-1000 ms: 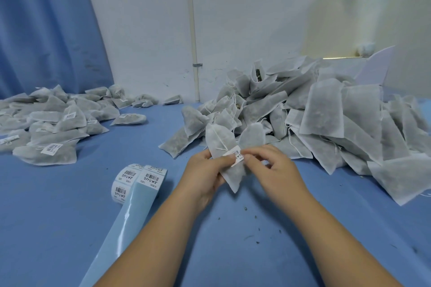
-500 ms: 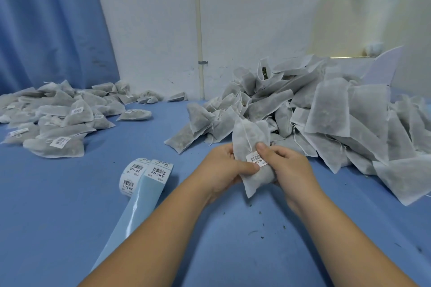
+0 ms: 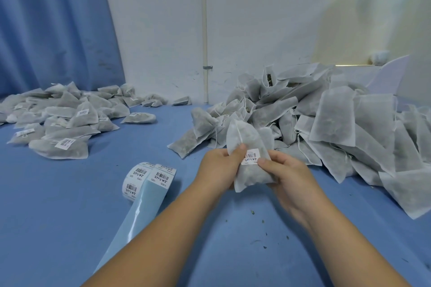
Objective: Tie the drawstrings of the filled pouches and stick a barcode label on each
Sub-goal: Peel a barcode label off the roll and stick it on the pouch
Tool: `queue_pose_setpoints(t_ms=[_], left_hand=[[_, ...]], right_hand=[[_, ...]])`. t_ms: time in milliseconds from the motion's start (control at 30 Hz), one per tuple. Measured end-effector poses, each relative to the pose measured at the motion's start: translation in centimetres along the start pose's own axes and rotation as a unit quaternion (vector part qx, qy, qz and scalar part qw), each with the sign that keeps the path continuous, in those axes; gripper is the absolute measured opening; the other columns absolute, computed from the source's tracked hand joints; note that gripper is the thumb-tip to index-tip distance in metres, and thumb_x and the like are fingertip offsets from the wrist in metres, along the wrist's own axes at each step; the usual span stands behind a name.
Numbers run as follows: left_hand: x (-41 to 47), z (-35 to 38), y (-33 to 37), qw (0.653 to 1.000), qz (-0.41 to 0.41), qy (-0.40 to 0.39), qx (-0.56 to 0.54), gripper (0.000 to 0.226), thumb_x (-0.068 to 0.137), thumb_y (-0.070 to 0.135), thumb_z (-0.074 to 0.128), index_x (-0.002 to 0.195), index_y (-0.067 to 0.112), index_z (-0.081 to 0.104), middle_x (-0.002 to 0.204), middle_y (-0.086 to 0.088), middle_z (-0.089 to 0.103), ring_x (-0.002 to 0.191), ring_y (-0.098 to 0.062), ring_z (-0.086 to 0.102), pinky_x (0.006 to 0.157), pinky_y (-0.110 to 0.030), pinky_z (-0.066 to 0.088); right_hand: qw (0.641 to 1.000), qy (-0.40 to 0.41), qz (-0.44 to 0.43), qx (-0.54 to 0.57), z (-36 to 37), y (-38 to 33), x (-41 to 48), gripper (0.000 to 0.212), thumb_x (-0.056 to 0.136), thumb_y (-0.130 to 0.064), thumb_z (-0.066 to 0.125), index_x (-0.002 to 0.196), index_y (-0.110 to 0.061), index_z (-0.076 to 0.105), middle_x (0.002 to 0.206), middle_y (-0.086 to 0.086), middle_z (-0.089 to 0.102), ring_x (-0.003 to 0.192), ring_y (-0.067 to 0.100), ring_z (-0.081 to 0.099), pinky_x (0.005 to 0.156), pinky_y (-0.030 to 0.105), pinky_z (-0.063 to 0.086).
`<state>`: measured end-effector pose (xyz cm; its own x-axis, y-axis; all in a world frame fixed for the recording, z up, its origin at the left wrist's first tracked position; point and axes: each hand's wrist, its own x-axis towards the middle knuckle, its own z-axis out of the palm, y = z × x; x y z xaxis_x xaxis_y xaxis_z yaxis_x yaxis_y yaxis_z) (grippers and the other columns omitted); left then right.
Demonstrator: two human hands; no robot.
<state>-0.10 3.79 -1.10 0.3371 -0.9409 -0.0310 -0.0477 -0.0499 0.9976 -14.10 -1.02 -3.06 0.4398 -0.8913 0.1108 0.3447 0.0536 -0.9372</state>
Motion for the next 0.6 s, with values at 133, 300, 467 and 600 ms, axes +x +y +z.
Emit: queue_pose_setpoints(t_ms=[133, 300, 467, 600], left_hand=[[-1.0, -1.4, 0.8, 0.993, -0.026, -0.112, -0.018, 0.026, 0.097, 0.026, 0.062, 0.104, 0.002, 0.07, 0.089, -0.02, 0.075, 0.075, -0.031, 0.073, 0.068, -0.035, 0.062], [-2.0, -3.1, 1.7, 0.99, -0.026, -0.138, 0.004, 0.019, 0.094, 0.009, 0.06, 0.11, 0.007, 0.069, 0.1, -0.018, 0.075, 0.076, -0.022, 0.071, 0.065, -0.027, 0.058], [-2.9, -6.3, 2.8, 0.993, -0.02, -0.109, 0.031, 0.018, 0.091, 0.014, 0.063, 0.105, 0.014, 0.073, 0.099, -0.011, 0.076, 0.078, -0.018, 0.069, 0.072, -0.028, 0.055], [-3.4, -10.6, 3.8, 0.999, -0.014, -0.039, -0.002, 0.016, 0.092, 0.019, 0.063, 0.104, 0.014, 0.072, 0.085, -0.008, 0.076, 0.064, -0.018, 0.069, 0.054, -0.024, 0.053]], right_hand=[[0.999, 0.04, -0.018, -0.016, 0.2, -0.3, -0.1, 0.021, 0.089, -0.001, 0.059, 0.084, -0.01, 0.077, 0.091, 0.016, 0.075, 0.079, 0.022, 0.071, 0.068, 0.029, 0.056], [0.981, 0.112, -0.075, -0.138, 1.2, 0.5, -0.6, 0.004, 0.086, -0.019, 0.07, 0.086, -0.018, 0.074, 0.086, 0.004, 0.076, 0.083, 0.019, 0.072, 0.079, 0.035, 0.055], [0.987, 0.074, -0.065, -0.128, 5.1, 0.0, -0.1, 0.015, 0.089, -0.021, 0.068, 0.078, -0.014, 0.075, 0.081, 0.005, 0.076, 0.07, 0.017, 0.07, 0.057, 0.027, 0.055], [0.981, 0.035, -0.072, -0.176, 9.3, -1.3, 1.5, 0.023, 0.094, -0.02, 0.06, 0.077, -0.014, 0.074, 0.067, -0.004, 0.072, 0.056, 0.011, 0.065, 0.05, 0.025, 0.054]])
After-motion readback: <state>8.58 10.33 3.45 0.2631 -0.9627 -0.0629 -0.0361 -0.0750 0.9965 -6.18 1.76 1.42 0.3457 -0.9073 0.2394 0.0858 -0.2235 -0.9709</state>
